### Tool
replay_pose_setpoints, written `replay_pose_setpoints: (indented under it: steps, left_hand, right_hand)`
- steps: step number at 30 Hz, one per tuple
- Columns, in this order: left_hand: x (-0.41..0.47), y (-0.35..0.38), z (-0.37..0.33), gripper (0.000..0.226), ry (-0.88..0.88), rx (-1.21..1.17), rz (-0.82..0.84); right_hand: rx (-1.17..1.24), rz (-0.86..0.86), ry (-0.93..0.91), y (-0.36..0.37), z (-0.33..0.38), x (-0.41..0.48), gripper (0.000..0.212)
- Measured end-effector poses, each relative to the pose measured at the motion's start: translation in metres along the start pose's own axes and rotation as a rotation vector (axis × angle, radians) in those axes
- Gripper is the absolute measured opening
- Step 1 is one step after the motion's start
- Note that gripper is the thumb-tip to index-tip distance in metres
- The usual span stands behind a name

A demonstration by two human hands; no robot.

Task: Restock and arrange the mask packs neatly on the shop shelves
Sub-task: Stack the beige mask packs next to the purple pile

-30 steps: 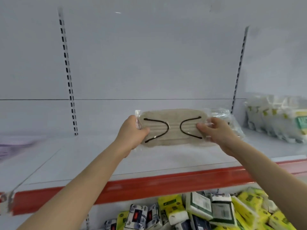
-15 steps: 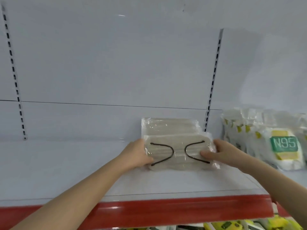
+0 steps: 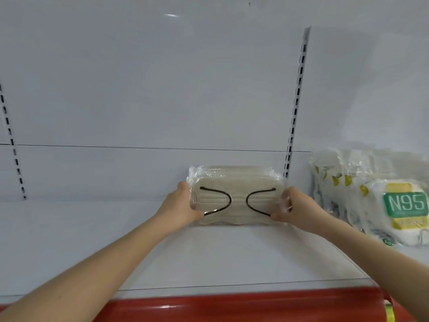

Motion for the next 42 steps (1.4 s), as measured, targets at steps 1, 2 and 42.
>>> replay_pose_setpoints:
  steps: [1, 2, 42]
  left_hand:
    - [-0.001, 0.001, 0.002, 0.046, -0.004, -0.009, 0.011]
    - [-0.001, 0.002, 0.004, 0.047, -0.005, -0.019, 0.016]
    - [0.007, 0.022, 0.012, 0.038, -0.054, -0.23, 0.17]
  right_hand:
    - [0.009, 0.002, 0.0, 0.0, -0.001, -0.001, 0.054]
    - [0.022, 0.001, 0.001, 0.0, -0.002, -0.002, 0.058]
    - [0.37, 0.084, -0.029, 0.005, -0.021, 0.012, 0.04]
Point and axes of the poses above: each hand's wrist, its own x-axis towards the middle knuckle, its own y-axis out of the palm, z = x × y, the point moved 3 cm from there along x, towards the middle knuckle, and after that the axes turned 2 degrees about x, right-handed, at the moved point
